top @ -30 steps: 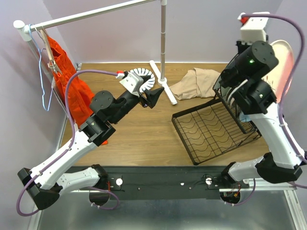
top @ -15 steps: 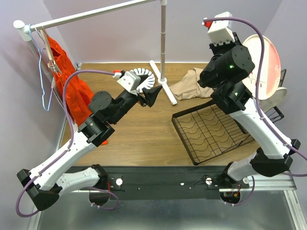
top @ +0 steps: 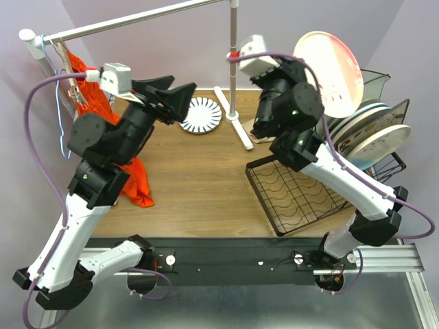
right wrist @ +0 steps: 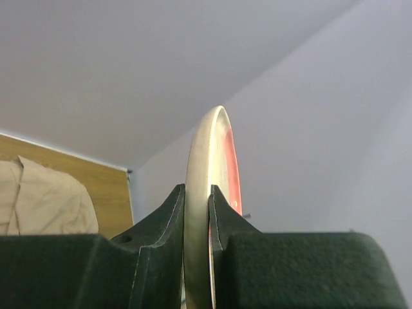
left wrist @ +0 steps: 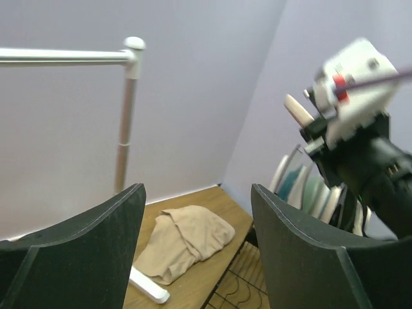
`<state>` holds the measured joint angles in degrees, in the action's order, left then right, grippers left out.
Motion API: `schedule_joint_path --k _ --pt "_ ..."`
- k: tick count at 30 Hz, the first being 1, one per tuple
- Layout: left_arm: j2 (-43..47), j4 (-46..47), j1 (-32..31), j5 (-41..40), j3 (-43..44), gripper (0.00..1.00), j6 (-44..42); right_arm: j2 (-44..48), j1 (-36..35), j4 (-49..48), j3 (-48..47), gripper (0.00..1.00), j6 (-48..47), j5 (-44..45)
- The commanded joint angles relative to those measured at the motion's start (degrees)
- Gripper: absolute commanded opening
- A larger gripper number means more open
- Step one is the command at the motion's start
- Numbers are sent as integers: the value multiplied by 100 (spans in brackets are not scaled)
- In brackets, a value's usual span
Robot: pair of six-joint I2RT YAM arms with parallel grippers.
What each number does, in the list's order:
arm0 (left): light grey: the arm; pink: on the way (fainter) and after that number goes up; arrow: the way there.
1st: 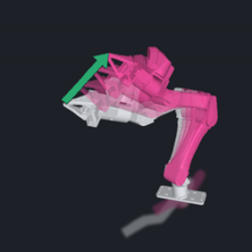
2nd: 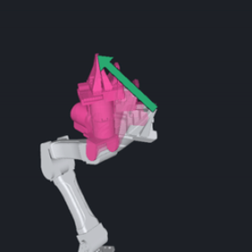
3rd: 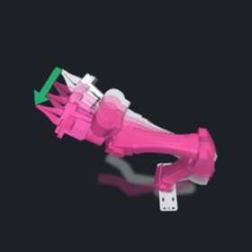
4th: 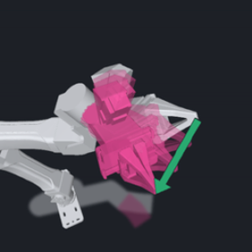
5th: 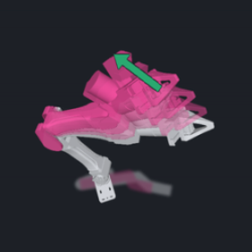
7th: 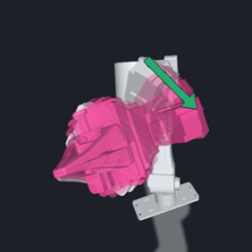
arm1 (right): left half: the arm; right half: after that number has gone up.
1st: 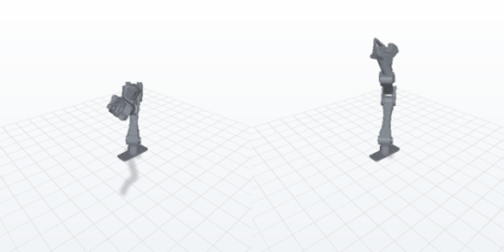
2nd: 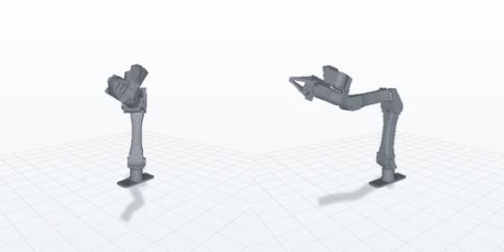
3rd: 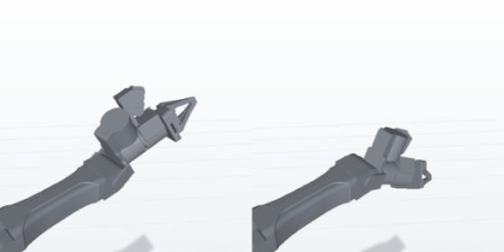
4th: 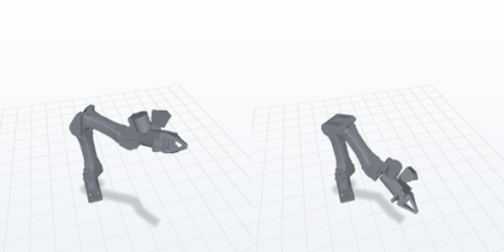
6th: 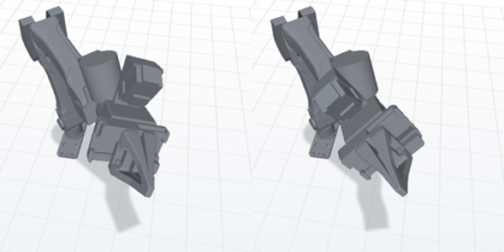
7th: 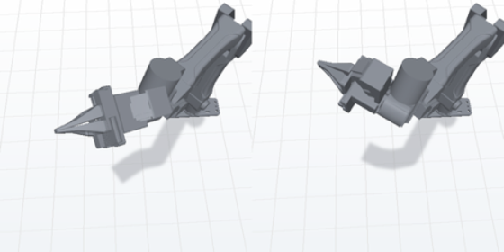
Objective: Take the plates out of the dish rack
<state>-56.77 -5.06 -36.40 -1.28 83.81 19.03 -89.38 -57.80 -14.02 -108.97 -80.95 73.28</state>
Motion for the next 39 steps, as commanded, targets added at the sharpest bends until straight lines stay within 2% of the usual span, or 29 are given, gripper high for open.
schedule_joint_path --k 1,2,3,11,15,19,27,35,39 --pt "-53 -1049 860 610 223 75 655 184 -407 -1188 699 1 -1255 -1481" --pt "-97 -1137 950 724 319 75 664 193 -486 -1756 1136 1 -1666 -1744" --pt "-141 -1268 1012 917 364 75 672 185 -626 -1901 1245 1 -1774 -1833" --pt "-326 -1533 1776 1788 575 74 655 280 -1136 -1359 2221 1 -1372 -2590" --pt "-492 -1681 2206 1920 794 74 488 369 -1566 -1954 3029 1 -1731 -2924" --pt "-791 -1744 2392 2307 997 73 418 369 -1918 -2297 3635 1 -1863 -2889" --pt "-651 -1139 2445 3396 -57 74 514 571 -2481 -2816 4366 1 -1908 -2678" --pt "-659 -918 2445 3652 -830 74 479 633 -2596 -2896 4542 1 -1784 -2722" --pt "-730 -567 2445 4308 -1208 73 786 624 -2596 -2905 4569 1 -1732 -2775"
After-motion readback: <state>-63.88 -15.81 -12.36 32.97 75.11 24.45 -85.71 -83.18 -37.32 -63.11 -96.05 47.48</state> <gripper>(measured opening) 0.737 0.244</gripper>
